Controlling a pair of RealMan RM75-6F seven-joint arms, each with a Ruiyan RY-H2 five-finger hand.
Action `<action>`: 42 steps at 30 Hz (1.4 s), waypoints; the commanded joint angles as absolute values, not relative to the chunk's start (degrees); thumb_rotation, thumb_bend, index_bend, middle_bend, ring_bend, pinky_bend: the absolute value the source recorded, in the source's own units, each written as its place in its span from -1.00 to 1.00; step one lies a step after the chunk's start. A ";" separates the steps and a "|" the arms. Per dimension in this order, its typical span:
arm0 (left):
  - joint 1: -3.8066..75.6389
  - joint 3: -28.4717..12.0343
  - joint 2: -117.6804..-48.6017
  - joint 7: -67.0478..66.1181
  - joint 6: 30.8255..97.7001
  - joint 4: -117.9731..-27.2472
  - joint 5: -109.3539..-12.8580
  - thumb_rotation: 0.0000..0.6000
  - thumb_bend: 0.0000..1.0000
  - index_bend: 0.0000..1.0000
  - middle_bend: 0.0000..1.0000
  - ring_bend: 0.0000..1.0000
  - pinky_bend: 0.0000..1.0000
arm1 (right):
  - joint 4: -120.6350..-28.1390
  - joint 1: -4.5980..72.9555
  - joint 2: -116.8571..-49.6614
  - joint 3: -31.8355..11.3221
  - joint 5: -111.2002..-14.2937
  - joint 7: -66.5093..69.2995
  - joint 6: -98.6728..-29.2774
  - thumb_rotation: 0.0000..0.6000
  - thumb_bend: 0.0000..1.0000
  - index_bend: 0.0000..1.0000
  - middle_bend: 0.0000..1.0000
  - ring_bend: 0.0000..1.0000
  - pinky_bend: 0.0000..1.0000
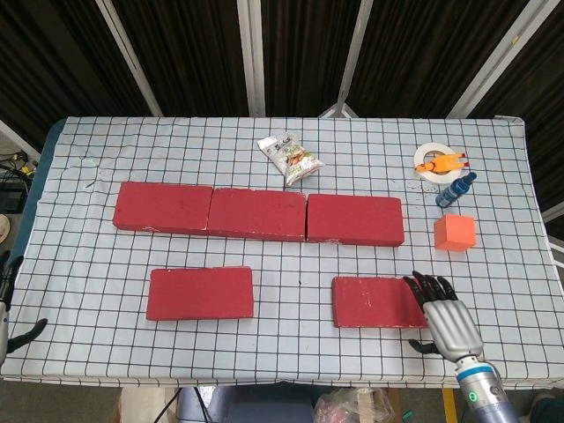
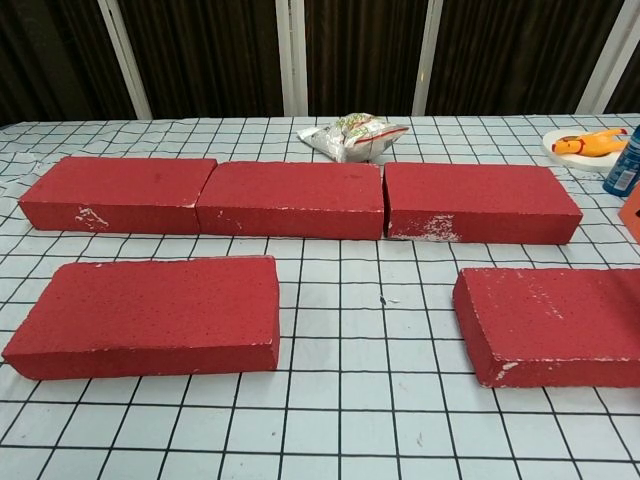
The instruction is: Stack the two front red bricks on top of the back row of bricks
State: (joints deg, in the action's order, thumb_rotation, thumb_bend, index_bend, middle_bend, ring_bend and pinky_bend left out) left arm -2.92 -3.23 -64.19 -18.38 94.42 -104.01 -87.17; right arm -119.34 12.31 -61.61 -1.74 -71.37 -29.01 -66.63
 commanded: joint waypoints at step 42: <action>-2.35 -4.16 -64.03 -17.66 94.25 -103.92 -84.52 1.00 -1.00 -0.84 -1.00 -1.00 -0.85 | -117.03 32.15 -73.50 -1.61 -38.66 -46.34 -69.58 1.00 -0.63 -0.83 -0.57 -0.81 -1.00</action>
